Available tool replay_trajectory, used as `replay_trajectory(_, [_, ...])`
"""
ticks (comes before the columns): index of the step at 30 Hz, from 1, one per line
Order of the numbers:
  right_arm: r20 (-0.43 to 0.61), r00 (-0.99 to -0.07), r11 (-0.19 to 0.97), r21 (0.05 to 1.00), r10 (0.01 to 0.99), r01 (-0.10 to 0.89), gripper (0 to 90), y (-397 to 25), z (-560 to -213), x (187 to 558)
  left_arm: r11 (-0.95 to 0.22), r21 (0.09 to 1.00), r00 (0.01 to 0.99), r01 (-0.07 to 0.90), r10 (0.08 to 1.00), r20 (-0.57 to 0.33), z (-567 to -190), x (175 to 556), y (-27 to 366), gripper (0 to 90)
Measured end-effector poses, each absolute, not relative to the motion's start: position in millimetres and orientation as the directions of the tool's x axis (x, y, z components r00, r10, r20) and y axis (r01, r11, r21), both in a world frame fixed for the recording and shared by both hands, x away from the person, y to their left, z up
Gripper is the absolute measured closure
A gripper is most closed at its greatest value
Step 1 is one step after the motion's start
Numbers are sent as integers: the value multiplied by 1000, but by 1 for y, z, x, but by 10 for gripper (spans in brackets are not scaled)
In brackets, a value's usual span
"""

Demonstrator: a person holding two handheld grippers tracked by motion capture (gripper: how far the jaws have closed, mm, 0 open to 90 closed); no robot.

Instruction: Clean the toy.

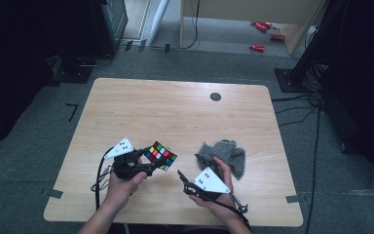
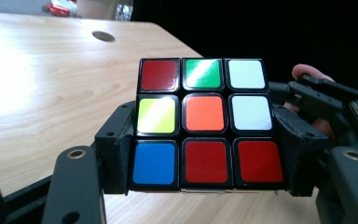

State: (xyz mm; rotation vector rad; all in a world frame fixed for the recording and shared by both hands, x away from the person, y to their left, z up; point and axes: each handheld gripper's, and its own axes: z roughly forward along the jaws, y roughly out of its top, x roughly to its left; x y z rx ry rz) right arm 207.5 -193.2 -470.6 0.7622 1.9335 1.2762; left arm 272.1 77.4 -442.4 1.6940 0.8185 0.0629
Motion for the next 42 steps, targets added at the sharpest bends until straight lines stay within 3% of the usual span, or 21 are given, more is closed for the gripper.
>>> replay_trajectory(8, [-42, -321, 159, 925, 946, 345, 313, -257, -463, 237, -43, 898, 742, 437, 581, -333, -444, 274, 86, 344])
replay_trajectory(13, [-16, -158, 99, 841, 987, 531, 315, -277, -481, 252, -57, 905, 738, 422, 602, -306, -445, 274, 87, 344])
replay_trajectory(16, [32, -141, 58, 805, 989, 590, 312, -277, -489, 255, -70, 907, 738, 416, 609, -291, -445, 273, 86, 344])
replay_trajectory(21, [27, -149, 81, 734, 989, 675, 287, -267, -504, 261, -80, 906, 730, 416, 624, -280, -447, 272, 83, 344])
replay_trajectory(26, [179, -105, -54, 711, 978, 701, 340, -276, -515, 263, -68, 922, 735, 381, 627, -257, -447, 269, 82, 343])
replay_trajectory(28, [194, -133, -46, 712, 972, 700, 526, -274, -515, 261, -81, 932, 742, 353, 631, -226, -446, 266, 80, 343])
replay_trajectory(31, [220, -152, -54, 717, 964, 695, 673, -272, -513, 259, -129, 942, 750, 311, 641, -161, -446, 262, 75, 344])
replay_trajectory(37, [262, -319, -29, 812, 911, 584, 710, -259, -494, 249, -189, 950, 795, 249, 600, -89, -449, 257, 67, 345])
replay_trajectory(42, [295, -494, -64, 900, 818, 431, 707, -240, -454, 228, -304, 945, 841, 123, 538, 63, -457, 246, 52, 345])
